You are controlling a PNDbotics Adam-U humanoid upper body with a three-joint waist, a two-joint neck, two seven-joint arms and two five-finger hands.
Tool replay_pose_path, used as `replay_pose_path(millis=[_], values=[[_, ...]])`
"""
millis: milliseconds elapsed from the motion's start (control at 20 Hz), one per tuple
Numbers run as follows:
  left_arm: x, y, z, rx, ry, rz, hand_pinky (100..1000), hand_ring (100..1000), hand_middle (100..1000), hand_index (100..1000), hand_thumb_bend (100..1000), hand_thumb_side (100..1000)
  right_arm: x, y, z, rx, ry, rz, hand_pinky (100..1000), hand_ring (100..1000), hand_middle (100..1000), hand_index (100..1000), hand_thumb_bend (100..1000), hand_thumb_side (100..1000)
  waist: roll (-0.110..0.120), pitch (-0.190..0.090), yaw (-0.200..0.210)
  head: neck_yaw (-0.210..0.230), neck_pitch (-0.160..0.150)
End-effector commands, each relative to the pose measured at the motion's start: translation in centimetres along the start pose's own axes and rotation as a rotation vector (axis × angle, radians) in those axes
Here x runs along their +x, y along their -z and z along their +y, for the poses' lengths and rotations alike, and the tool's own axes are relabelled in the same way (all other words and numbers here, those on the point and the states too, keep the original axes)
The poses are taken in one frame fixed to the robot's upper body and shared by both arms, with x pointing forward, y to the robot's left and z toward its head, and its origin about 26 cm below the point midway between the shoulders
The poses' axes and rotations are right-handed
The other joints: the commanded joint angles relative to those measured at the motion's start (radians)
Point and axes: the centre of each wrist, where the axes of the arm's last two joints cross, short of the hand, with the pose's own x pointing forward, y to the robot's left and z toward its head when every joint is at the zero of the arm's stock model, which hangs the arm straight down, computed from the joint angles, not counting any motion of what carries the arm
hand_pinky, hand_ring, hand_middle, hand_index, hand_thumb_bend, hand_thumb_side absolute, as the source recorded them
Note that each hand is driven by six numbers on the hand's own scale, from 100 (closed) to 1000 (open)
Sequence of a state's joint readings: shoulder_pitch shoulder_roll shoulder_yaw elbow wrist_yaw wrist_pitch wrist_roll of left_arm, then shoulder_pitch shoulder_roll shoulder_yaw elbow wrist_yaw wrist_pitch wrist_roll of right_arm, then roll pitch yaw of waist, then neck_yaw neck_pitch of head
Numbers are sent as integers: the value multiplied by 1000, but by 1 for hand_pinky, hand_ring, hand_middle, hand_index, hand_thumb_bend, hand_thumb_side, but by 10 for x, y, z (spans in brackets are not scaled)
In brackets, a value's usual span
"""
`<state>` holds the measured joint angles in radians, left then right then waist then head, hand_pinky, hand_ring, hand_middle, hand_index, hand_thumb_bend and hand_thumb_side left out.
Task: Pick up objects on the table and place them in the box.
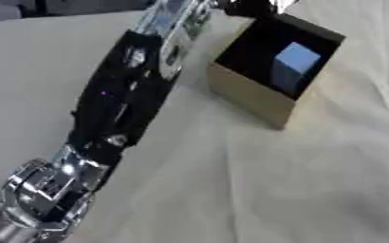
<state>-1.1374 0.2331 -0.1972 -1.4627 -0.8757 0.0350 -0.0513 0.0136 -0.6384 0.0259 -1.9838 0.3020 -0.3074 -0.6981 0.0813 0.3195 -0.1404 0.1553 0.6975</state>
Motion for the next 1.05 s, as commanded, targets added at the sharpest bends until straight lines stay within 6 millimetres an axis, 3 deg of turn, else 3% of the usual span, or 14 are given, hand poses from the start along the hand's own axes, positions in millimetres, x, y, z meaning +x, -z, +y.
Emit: replay_pose_path(millis=[50,250,450,700,1050], values=[[0,-10,48,113,-98,-3,918,884,768,939,341,713,2,5,-6,-9,-23,-26,670,765,627,761,100,840,-13,-28,6,-4,15],[-7,-36,78,204,-175,25,919,879,763,938,340,699,1,1,-9,-17,-32,-14,670,764,627,761,100,838,-22,-41,20,-10,19],[-15,-62,92,303,-225,91,919,870,750,930,319,706,0,-1,-10,-28,-35,-7,671,764,628,760,100,837,-33,-49,33,-9,16],[-23,-95,97,393,-261,180,924,867,745,926,305,730,0,-2,-11,-43,-36,-1,671,764,629,761,100,836,-44,-50,45,-2,11],[-44,-134,94,497,-282,309,924,857,739,926,247,805,-1,-5,-10,-54,-44,12,670,770,637,769,100,828,-51,-40,61,6,30]])
